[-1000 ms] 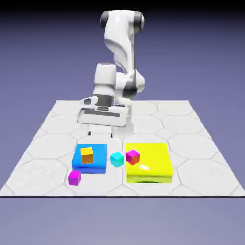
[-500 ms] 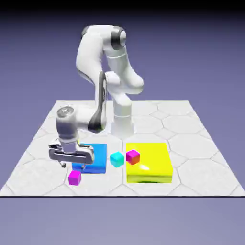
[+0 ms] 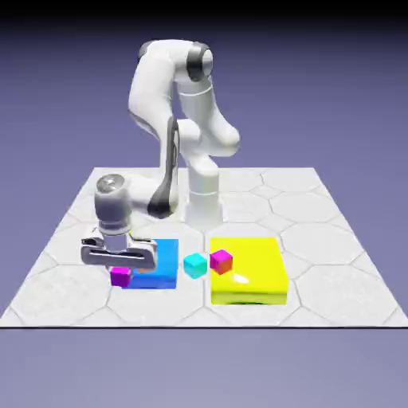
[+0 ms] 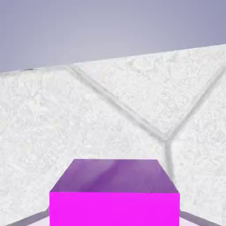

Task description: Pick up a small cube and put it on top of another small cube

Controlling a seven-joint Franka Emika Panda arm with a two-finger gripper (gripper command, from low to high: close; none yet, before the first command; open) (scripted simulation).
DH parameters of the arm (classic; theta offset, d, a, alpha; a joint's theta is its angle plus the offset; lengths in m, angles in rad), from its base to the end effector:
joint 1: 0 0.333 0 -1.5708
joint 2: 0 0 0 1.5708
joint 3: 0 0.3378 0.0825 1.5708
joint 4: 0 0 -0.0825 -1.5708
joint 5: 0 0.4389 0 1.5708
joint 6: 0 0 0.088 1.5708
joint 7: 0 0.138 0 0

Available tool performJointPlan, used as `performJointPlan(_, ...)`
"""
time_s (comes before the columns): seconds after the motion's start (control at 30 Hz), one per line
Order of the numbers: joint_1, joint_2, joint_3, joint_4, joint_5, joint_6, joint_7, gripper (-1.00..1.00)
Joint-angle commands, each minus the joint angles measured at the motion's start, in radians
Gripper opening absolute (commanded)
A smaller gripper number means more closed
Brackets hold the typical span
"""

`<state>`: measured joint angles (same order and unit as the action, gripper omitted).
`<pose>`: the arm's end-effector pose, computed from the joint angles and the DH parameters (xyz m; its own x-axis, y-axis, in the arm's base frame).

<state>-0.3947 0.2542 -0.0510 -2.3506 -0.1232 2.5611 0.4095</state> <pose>0.4885 -0.2351 0.1627 0.7317 -0.6815 -0.0139 -0.6780 -0.7297 0.0884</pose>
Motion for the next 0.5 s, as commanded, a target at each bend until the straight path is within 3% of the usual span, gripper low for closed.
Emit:
performJointPlan(0.0, 0.033, -0.022, -0.031, -0.010, -0.012, -0.007, -0.043, -1.00)
performJointPlan(0.47, 0.488, -0.324, -0.463, -0.151, -0.158, -0.111, -0.651, -1.00)
